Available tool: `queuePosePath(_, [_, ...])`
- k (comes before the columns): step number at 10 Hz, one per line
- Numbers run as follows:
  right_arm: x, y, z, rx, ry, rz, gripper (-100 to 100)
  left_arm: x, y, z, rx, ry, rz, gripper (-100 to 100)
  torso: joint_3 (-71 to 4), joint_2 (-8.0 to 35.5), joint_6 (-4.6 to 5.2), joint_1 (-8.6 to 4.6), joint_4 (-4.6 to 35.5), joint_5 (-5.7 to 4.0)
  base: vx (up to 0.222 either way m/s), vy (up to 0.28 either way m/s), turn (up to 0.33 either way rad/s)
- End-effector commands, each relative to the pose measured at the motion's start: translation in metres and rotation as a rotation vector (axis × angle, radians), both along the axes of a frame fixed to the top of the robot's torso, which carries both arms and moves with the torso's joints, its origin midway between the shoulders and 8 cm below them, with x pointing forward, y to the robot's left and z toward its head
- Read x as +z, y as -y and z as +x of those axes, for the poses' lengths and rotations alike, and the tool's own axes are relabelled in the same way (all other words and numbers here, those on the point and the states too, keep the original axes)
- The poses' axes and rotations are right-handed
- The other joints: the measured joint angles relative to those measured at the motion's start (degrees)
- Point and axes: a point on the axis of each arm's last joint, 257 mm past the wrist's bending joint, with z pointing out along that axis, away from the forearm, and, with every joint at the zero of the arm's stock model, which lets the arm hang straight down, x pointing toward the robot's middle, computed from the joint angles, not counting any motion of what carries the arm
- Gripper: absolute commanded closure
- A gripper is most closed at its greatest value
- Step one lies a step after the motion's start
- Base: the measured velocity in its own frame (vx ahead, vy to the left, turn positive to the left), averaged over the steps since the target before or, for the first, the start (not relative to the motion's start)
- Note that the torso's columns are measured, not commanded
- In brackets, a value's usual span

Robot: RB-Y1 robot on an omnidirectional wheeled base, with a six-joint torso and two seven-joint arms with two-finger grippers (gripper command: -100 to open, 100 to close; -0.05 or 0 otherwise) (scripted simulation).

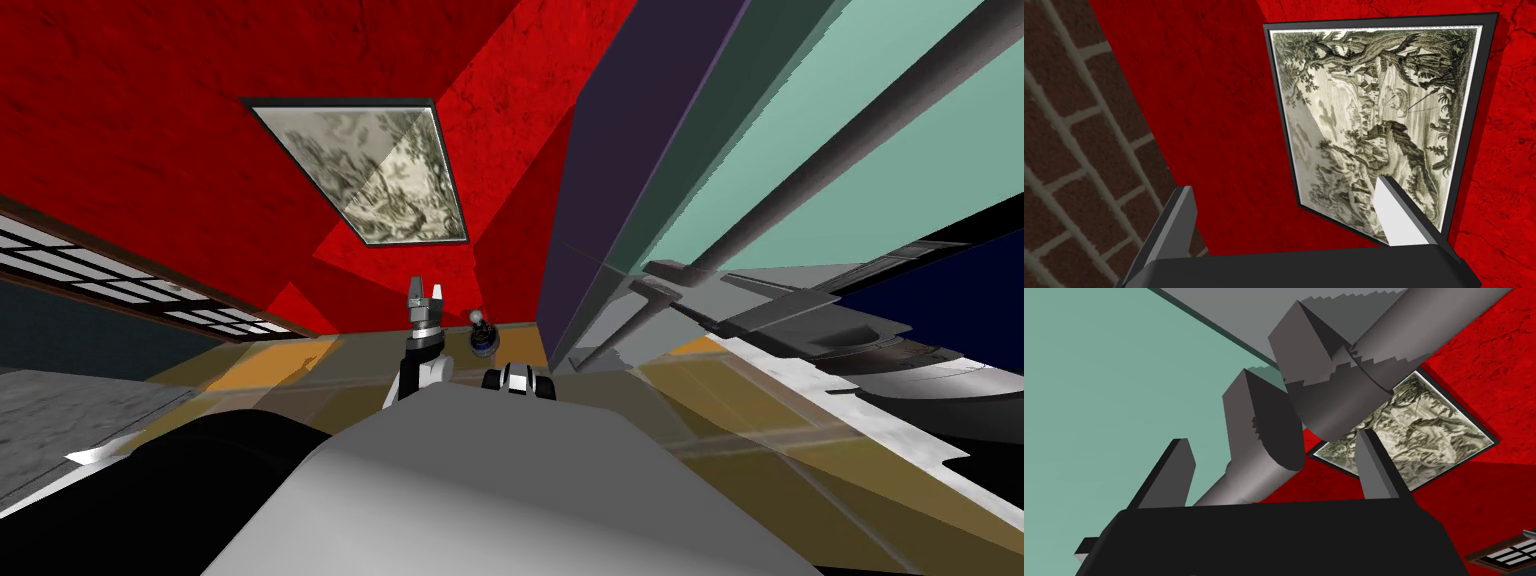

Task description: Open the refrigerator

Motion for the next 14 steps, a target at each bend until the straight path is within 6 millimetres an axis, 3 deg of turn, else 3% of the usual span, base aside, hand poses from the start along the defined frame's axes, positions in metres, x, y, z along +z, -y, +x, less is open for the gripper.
queuePosePath(1, [0.001,-0.022,-0.002,0.063,0.001,0.004,100,0.0,0.0,0.0,0.0,0.0,0.0,0,0.1,0.3,0.07,-0.48,0.1,-0.1,-0.173,-0.234,0.08])
queuePosePath(3, [0.002,-0.044,-0.006,0.126,0.002,0.008,100,0.0,0.0,0.0,0.0,0.0,0.001,0,0.5,0.7,0.25,-0.75,0.2,-0.36,-0.257,-0.331,0.08])
queuePosePath(7, [0.005,-0.087,-0.016,0.253,0.006,0.012,100,0.0,0.0,0.0,0.0,0.0,0.0,0,0.3,0.4,0.25,0.27,0.1,-0.06,-0.253,-0.3,0.066])
queuePosePath(9, [0.006,-0.108,-0.023,0.317,0.009,0.012,100,0.0,0.0,0.0,0.0,0.0,0.0,0,0.4,0.4,0.27,-0.05,0.1,-0.15,-0.239,-0.277,0.061])
queuePosePath(10, [0.006,-0.103,-0.024,0.294,0.009,0.013,100,0.0,0.0,0.0,0.0,0.0,0.0,0,0.3,0.2,0.26,-0.22,0.0,-0.19,-0.094,-0.138,0.02])
queuePosePath(11, [0.005,-0.089,-0.02,0.258,-0.005,-0.002,-100,0.0,0.0,0.0,0.0,0.0,0.0,0,0.1,-0.1,0.26,0.25,-0.1,-0.1,0.071,0.083,-0.094])
queuePosePath(12, [0.005,-0.085,-0.019,0.246,-0.008,-0.005,-100,0.0,0.0,0.0,0.0,0.0,0.0,0,-0.1,-0.4,0.26,0.82,-0.2,0.11,0.161,0.201,-0.102])
queuePosePath(14, [0.005,-0.065,-0.014,0.19,-0.022,-0.021,-100,0.0,0.0,0.0,0.0,0.0,0.0,0,0.0,-0.1,0.22,0.46,-0.1,0.04,0.202,0.245,-0.07])
